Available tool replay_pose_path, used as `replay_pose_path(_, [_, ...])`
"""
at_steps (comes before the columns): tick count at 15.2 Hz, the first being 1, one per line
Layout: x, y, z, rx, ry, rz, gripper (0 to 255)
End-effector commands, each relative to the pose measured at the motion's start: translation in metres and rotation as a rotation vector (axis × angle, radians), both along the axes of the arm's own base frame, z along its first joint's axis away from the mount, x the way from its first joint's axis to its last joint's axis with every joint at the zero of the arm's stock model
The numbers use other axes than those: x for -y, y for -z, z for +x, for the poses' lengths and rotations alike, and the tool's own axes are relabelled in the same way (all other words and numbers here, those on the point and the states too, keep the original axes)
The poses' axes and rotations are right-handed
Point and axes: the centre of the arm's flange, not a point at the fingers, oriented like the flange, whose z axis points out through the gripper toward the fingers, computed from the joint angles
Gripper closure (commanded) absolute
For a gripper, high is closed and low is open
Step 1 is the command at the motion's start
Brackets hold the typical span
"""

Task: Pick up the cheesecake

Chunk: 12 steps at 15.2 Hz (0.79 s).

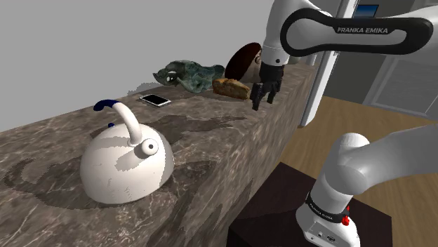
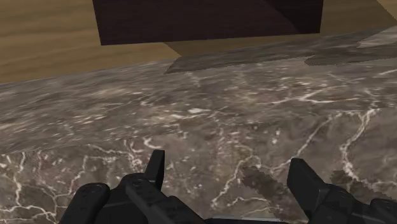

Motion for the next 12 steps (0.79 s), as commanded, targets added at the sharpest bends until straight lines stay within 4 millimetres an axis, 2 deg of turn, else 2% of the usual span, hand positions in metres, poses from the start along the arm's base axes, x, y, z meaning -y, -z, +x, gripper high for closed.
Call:
replay_pose_path(1, [0.000, 0.000, 0.000, 0.000, 0.000, 0.000, 0])
replay_pose_path(12, [0.084, -0.020, 0.118, 0.002, -0.015, 0.017, 0])
